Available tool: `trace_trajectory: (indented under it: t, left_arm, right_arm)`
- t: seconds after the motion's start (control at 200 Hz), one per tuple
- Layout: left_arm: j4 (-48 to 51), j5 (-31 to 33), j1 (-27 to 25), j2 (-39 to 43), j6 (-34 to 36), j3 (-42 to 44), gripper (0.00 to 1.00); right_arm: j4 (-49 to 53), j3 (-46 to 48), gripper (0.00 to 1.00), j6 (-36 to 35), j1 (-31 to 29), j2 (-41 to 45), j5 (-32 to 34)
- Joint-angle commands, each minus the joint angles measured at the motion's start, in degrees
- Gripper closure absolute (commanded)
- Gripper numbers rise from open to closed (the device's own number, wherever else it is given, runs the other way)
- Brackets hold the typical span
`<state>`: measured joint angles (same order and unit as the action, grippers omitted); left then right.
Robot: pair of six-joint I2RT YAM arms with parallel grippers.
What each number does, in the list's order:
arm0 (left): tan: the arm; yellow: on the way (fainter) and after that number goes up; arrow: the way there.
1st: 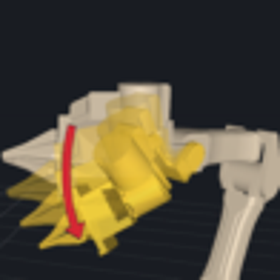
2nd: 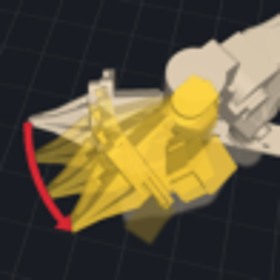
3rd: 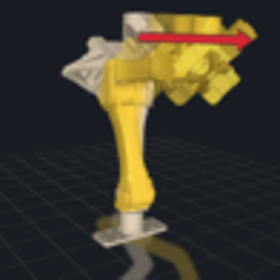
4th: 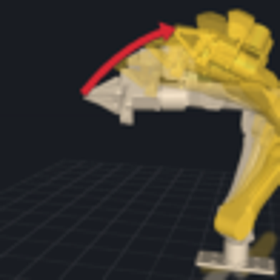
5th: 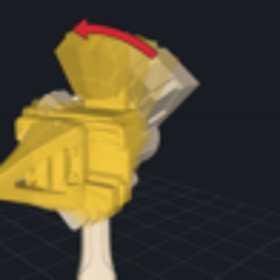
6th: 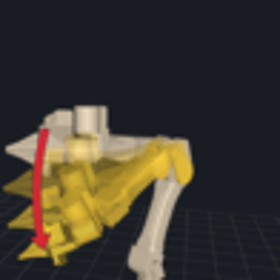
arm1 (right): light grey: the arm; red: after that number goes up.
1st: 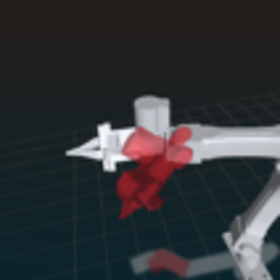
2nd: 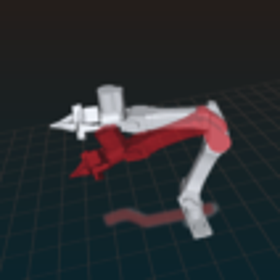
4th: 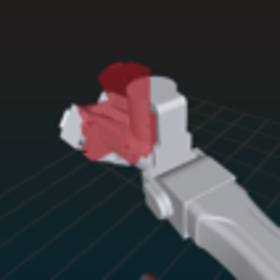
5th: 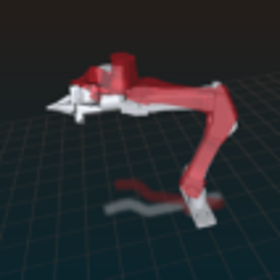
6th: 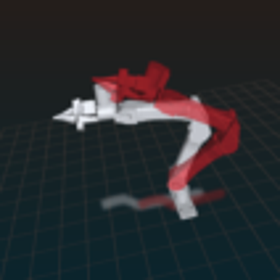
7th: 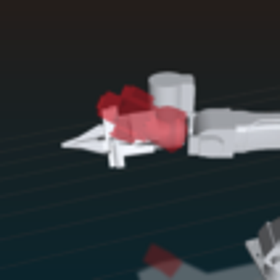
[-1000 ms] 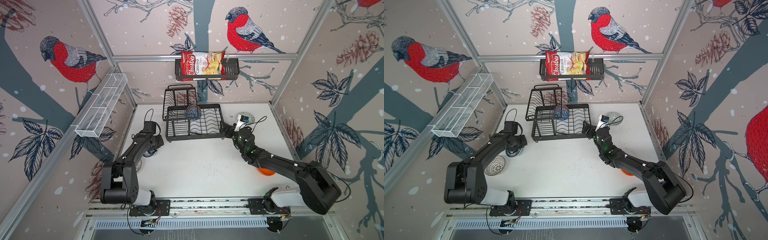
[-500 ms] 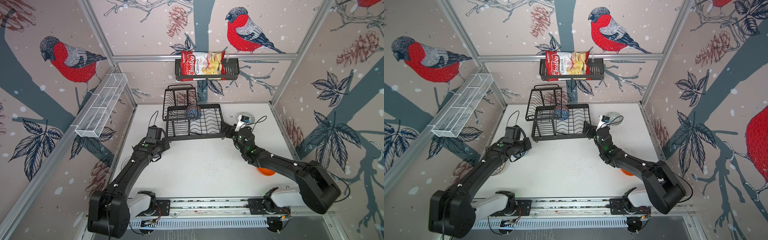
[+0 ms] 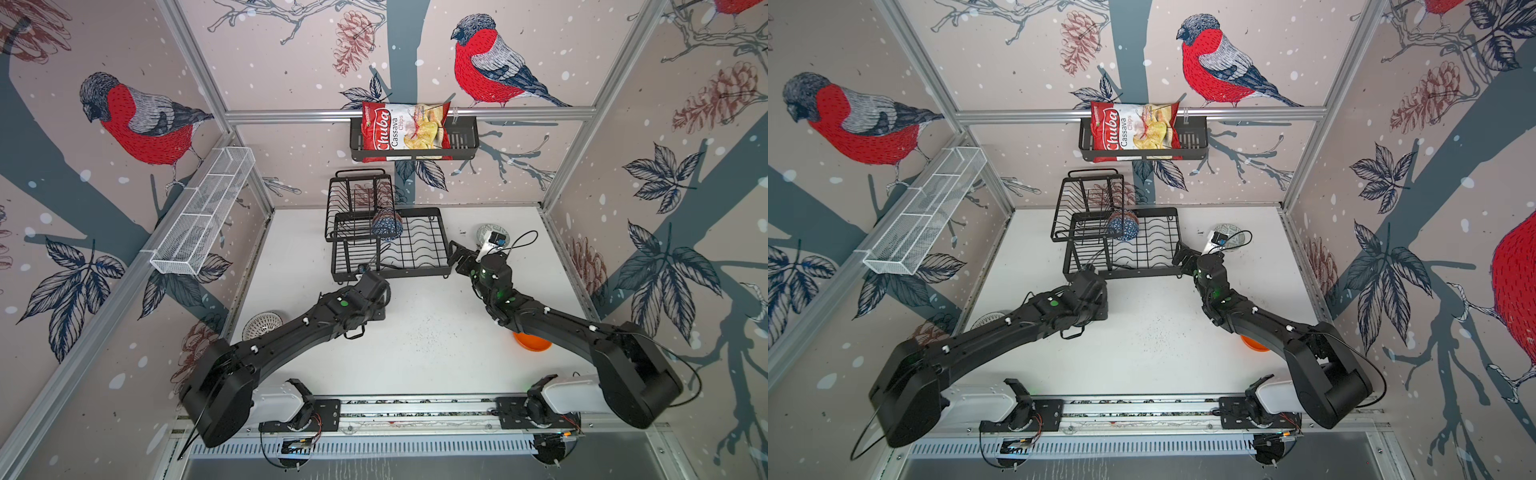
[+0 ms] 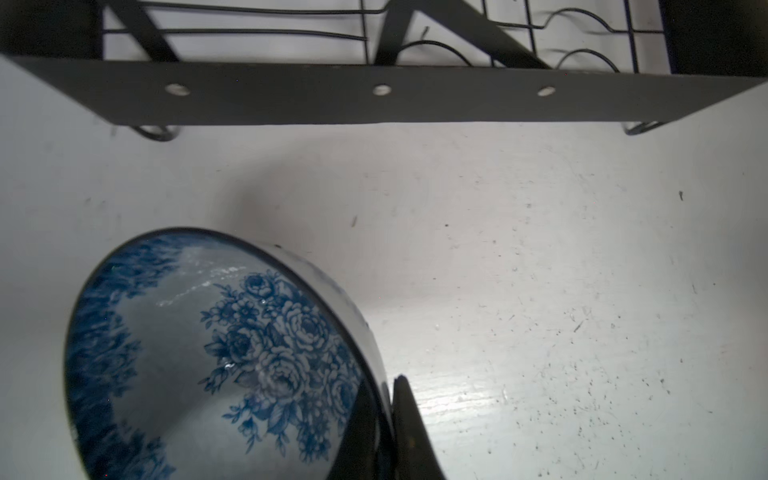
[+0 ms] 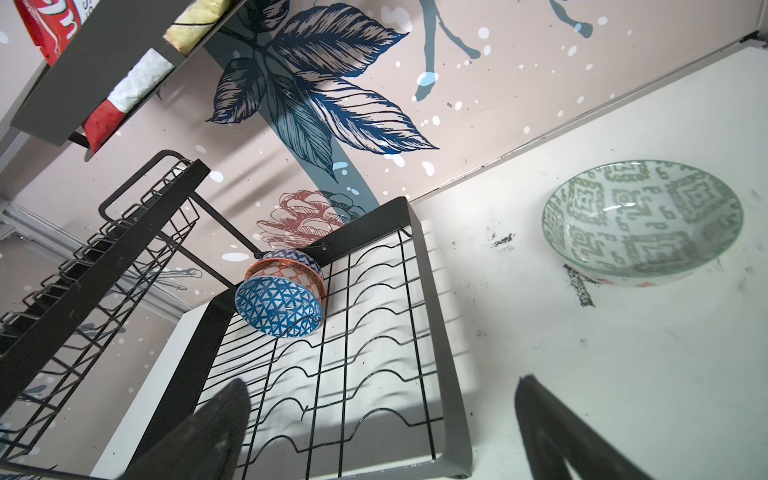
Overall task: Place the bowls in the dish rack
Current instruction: 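Carry the blue floral bowl toward the rack with the left gripper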
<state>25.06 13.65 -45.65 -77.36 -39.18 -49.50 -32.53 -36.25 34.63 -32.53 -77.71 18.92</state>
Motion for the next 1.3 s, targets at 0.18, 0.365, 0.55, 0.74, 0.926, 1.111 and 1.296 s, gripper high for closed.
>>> trace_trajectory:
  t: [0.18,0.365,0.55,0.74,0.926,1.111,1.296]
  left_arm:
    - [0.2,7.4,-9.9,-17.1,1.6,-15.0,1.0]
    - [2.2,6.7,-12.7,-25.0,4.9,-22.7,1.0]
    - [5.8,6.3,-13.8,-31.7,7.4,-29.3,1.0]
    - [5.4,5.9,-14.1,-33.4,7.9,-30.1,0.99]
    - [5.6,5.5,-14.1,-35.1,8.4,-31.1,0.9]
    - [5.5,5.5,-14.2,-35.7,8.3,-32.0,0.82]
    - [6.3,6.3,-14.2,-35.6,8.4,-33.0,0.73]
  right_arm:
    - [4.9,0.2,0.0,6.6,3.6,1.2,4.5]
    - [5.0,2.1,0.0,11.9,7.8,1.6,1.0]
    - [6.5,2.6,0.0,14.0,9.2,2.1,1.6]
    - [5.9,3.6,0.0,15.2,10.0,3.0,1.6]
    - [5.7,3.7,0.0,15.5,10.2,2.3,0.8]
    - [4.5,4.2,0.0,15.7,10.5,2.7,-0.4]
    - [4.7,4.3,0.0,16.0,10.7,2.8,-0.4]
